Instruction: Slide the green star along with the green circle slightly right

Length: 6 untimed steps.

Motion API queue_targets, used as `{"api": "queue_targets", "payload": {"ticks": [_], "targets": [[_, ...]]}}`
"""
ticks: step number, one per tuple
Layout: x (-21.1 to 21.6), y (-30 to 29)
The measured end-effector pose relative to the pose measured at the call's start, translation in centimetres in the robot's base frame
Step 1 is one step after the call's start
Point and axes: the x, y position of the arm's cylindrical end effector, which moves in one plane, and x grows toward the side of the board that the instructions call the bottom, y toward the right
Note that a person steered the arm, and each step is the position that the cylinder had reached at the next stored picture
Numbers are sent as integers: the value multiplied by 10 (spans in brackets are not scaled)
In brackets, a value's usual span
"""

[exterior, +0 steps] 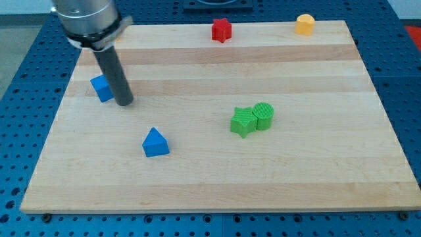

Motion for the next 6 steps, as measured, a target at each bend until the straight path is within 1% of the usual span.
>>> {"api": "queue_targets", "payload": {"ticks": [1,2,4,5,6], "targets": [[0,43],[14,70],[44,150],[42,179],[39,179]]}}
